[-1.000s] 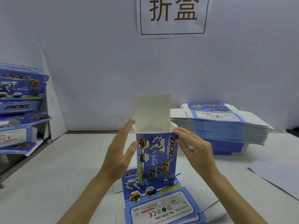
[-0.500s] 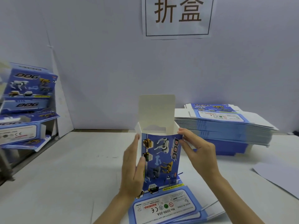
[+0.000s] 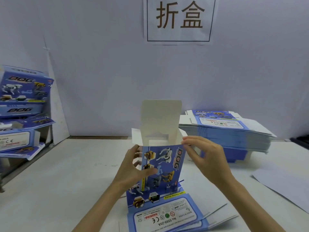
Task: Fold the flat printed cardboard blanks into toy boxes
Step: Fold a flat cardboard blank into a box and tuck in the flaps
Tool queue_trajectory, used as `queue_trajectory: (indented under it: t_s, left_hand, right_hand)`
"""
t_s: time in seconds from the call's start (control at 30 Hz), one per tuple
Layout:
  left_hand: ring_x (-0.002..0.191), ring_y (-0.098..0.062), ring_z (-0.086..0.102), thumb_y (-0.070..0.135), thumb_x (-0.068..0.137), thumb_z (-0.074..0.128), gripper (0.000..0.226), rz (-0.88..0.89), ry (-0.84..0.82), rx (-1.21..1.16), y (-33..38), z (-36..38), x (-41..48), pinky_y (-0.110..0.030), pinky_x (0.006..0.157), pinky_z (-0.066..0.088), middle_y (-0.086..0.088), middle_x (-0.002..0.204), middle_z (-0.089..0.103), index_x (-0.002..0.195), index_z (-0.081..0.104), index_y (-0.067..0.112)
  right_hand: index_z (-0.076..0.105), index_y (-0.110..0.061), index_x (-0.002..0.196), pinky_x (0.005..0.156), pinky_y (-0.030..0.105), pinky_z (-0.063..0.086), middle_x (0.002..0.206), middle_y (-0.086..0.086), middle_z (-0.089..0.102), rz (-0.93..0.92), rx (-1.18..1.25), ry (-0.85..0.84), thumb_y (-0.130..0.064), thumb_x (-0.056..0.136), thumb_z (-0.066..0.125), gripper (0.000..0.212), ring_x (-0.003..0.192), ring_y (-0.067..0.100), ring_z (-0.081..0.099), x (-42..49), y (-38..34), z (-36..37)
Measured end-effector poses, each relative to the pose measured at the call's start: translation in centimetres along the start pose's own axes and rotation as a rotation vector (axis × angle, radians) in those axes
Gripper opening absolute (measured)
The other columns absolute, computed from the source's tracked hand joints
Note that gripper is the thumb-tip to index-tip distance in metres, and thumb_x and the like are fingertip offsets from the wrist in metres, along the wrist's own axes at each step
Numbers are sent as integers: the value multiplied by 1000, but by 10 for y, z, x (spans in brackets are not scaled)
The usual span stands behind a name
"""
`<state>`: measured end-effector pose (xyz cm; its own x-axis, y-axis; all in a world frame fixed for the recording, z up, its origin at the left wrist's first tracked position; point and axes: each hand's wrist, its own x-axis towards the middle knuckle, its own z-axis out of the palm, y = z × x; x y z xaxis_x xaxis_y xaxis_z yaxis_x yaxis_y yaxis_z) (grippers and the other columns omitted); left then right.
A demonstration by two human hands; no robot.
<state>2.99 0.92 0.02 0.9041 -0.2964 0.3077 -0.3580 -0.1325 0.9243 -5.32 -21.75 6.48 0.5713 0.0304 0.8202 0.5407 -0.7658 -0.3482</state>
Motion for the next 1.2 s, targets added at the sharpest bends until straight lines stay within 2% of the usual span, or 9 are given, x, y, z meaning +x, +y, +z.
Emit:
queue_trajectory:
  t_s: [0.13, 0.27, 0.43, 0.57, 0.77, 0.83, 0.97, 1.07, 1.2]
  left_hand:
    - [108, -11, 64, 30, 57, 89, 76, -13, -214, -7, 1, -8, -5, -25, 79, 56, 10, 115, 68, 123, 53, 35]
    - [106, -4, 64, 21, 65, 87, 68, -40, -237, -45, -1, -7, -11, -15, 75, 53, 17, 113, 68, 122, 52, 34]
    - [109, -13, 65, 30, 63, 85, 75, -91, -241, -161, -8, 0, -18, -23, 79, 55, 10, 119, 67, 128, 49, 30]
    - [111, -13, 64, 30, 66, 84, 74, -68, -262, -147, -7, -1, -17, -28, 85, 55, 11, 121, 66, 130, 47, 35]
    - [111, -11, 64, 33, 66, 81, 74, -68, -262, -132, -8, 0, -18, -23, 81, 54, 13, 121, 66, 130, 46, 31]
    - [112, -10, 63, 36, 66, 80, 75, -63, -267, -120, -7, 1, -18, -26, 85, 55, 14, 122, 65, 131, 45, 30]
    - [112, -11, 63, 40, 62, 81, 81, -73, -246, -116, -7, 2, -20, -33, 94, 53, 14, 121, 65, 133, 43, 30]
    - [111, -12, 64, 39, 62, 81, 81, -77, -249, -116, -6, 2, -20, -33, 93, 53, 14, 120, 66, 133, 44, 32]
    - [112, -13, 64, 31, 66, 81, 81, -73, -246, -128, -5, 2, -20, -30, 90, 54, 12, 122, 65, 136, 41, 30]
  right_hand:
    - [60, -20, 122, 79, 5, 46, 113, -11, 61, 118, 37, 182, -19, 86, 68, 37, 94, 5, 61, 30, -10, -21]
    - [50, -32, 130, 79, 14, 49, 115, -6, 61, 318, 208, -112, -38, 81, 72, 54, 93, 9, 64, 78, -17, -16]
    - [64, -18, 89, 55, 19, 52, 80, -3, 66, 377, 319, -231, -30, 84, 72, 15, 64, 5, 64, 115, -6, 9]
    - [66, -15, 98, 60, 26, 58, 84, 2, 72, 869, 540, -387, -33, 80, 76, 27, 64, 12, 69, 120, 24, 27]
    - [61, -13, 109, 56, 25, 52, 73, -2, 71, 1100, -25, -1029, -37, 77, 76, 44, 62, 11, 66, 104, 66, 55]
    - [62, -11, 117, 49, 22, 51, 71, 2, 72, 1143, -8, -968, -35, 71, 82, 55, 56, 13, 67, 100, 74, 53]
    - [71, -24, 84, 54, 21, 55, 73, -7, 75, 962, -36, -1071, -51, 62, 83, 36, 62, 7, 71, 103, 58, 47]
    - [72, -30, 79, 46, 15, 49, 76, -11, 74, 869, 117, -745, -53, 76, 73, 23, 62, 3, 70, 109, 49, 39]
    - [71, -37, 94, 58, 25, 54, 88, -1, 71, 768, 520, -425, -25, 84, 72, 16, 66, 12, 66, 105, 37, 31]
